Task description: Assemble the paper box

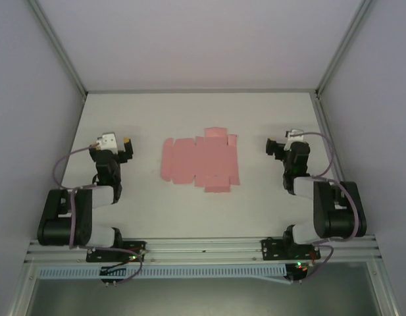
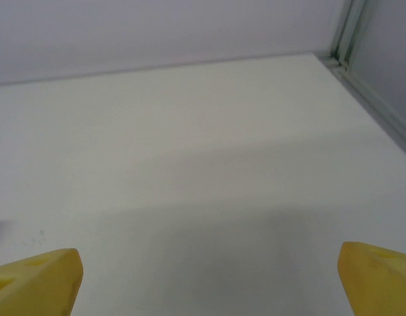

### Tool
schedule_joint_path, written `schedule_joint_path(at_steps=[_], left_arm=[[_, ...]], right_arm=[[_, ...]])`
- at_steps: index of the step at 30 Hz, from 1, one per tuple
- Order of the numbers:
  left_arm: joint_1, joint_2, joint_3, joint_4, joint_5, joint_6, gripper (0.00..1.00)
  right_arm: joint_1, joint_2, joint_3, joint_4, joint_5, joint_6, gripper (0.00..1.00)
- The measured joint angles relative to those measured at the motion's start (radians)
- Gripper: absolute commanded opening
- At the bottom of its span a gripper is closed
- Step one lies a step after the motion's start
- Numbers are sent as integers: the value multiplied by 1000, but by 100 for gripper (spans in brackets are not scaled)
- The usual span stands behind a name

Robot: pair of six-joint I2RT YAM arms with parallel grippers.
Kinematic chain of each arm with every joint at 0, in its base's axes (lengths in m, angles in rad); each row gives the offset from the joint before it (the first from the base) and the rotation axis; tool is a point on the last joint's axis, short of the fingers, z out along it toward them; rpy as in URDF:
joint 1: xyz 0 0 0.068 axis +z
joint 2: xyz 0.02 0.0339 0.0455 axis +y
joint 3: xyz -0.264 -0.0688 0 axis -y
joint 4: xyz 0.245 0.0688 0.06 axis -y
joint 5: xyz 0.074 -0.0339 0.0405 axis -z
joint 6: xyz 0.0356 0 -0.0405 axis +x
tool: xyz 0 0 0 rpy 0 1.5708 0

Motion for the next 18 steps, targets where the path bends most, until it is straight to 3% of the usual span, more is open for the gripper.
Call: schedule_joint_path(at_steps=[7,12,15,18], left_arm=[[-18,-171,301,-481,77,-158,100],[-69,-148,442,-736,231,-280,100],[-109,-74,461,-834,328,-327,100],[-135,15,460,-903,417,-359,100]], right_arm=[[69,-139,229,-359,5,49,95],[239,-94,430,-659,-22,152,70],[317,-3,519,-764,-80,227,53],[380,116,579,-835,-138,291,43]])
